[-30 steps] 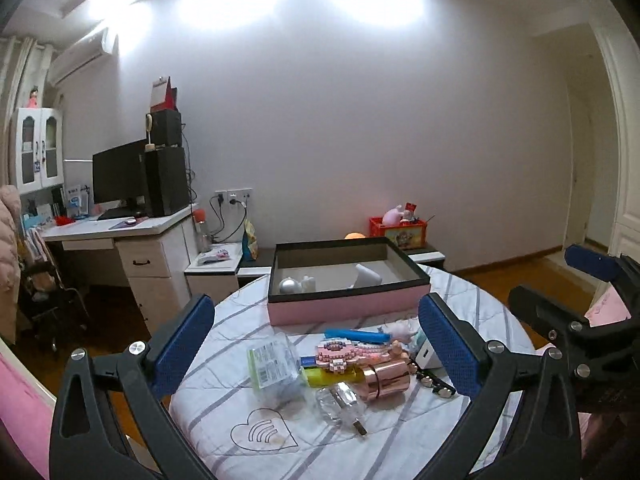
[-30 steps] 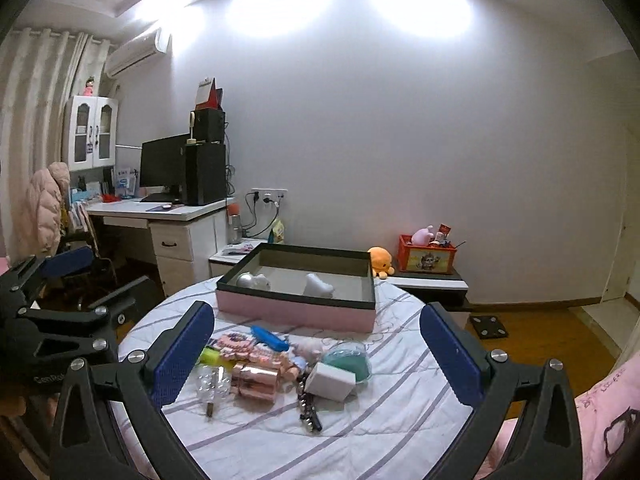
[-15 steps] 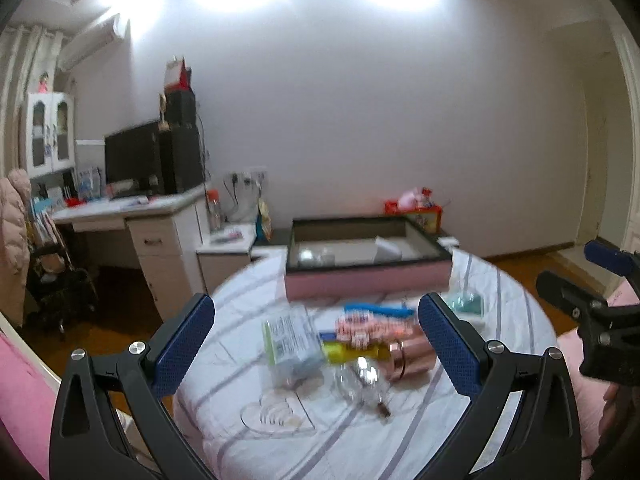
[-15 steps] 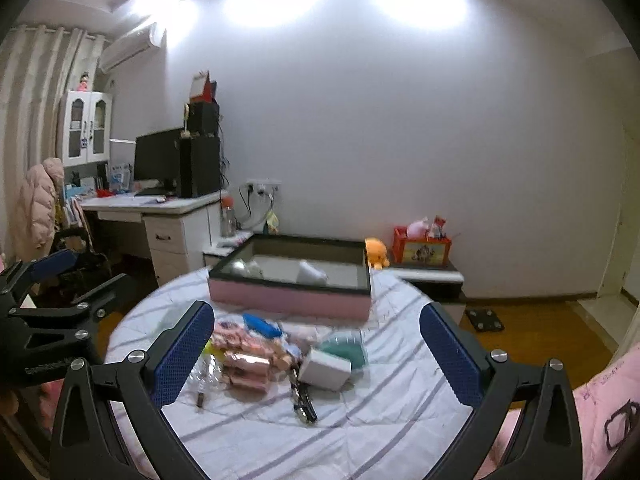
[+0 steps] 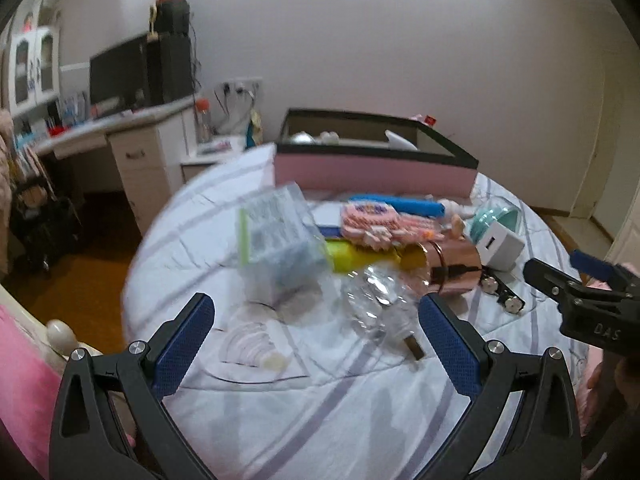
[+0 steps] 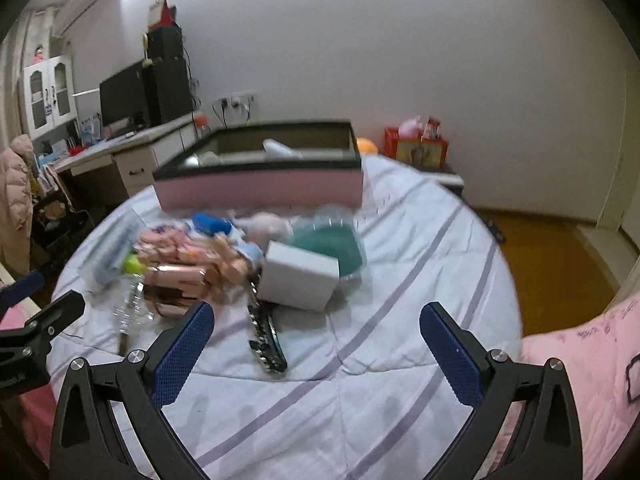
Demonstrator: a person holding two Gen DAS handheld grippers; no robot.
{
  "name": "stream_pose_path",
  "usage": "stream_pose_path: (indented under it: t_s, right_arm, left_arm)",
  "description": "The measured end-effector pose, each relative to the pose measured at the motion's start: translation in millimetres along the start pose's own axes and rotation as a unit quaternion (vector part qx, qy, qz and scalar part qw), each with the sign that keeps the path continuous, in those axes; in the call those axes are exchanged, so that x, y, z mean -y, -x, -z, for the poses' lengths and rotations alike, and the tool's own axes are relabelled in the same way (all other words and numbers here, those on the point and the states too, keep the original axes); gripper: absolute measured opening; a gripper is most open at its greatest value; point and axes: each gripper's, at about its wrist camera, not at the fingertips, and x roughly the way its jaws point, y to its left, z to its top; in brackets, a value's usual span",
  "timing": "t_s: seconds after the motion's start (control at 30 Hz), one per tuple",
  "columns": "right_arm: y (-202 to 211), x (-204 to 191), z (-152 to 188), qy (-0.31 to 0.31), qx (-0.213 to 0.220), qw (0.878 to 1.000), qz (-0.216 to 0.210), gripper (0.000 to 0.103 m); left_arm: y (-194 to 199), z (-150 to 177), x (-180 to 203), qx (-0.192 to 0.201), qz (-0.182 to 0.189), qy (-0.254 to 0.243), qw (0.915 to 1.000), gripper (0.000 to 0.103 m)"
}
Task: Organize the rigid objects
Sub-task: 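Grasp the clear plastic bottle with the left gripper while the right grasps the white plug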
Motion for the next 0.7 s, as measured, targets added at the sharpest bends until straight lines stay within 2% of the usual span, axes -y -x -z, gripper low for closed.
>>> stream_pose_path:
  t_s: [0.07,0.23,0.3,0.4,0.47,0.5,0.57,0.6,0.7]
  right_arm:
    - [-2.9,4.2,-0.5,-0.005,-0.005,1.0,-0.002,0.103]
    - [-3.1,13.2,-1.5,-0.009,-0.009,1.0,0.003,0.103]
    - [-4.6,16.1,-0.6,-0.009,-0.014,1.0,0.005,0.103]
    - [-9.1,21.4,-0.7,-0.015,-0.021,1.0,0.004,0.103]
    - [-12.2,23.1,-1.0,-0.015,-0.024,1.0,0.004,0.103]
    - [-12.9,23.9,-1.8,-0.016,-0.024,1.0,0.004,0.103]
    - [-15.1,24.4,-3.9,-0.019,-0.025,0.999,0.002,0.103]
    - [-15.7,24.4,-5.0,-0.02,-0.024,1.0,0.001,0.103]
    - [-18.5,23.1,-8.8,-0.022,-0.026,0.999,-0.004,0.103]
  left_arm:
    - [-10.9,1.9,7.4,-0.018,0.004,-0.006,0.9998,0.103]
    - [-35.3,3.7,27.0,-0.06,-0.024,-0.032,0.9974,0.103]
    - [-43.2,1.7,28.9,-0.072,-0.034,-0.031,0.9964,0.103]
    - [-48.8,-2.3,26.9,-0.081,-0.025,-0.018,0.9962,0.1]
    - [-51.4,-6.2,26.0,-0.085,-0.023,-0.017,0.9959,0.094]
    - [-52.1,-7.8,27.1,-0.083,-0.017,-0.019,0.9962,0.085]
    - [-54.7,-10.9,25.9,-0.087,-0.006,-0.018,0.9961,0.058]
    - [-54.6,-11.8,25.8,-0.082,0.009,-0.014,0.9965,0.053]
    - [-52.5,-12.5,27.6,-0.078,0.016,-0.021,0.9966,0.054]
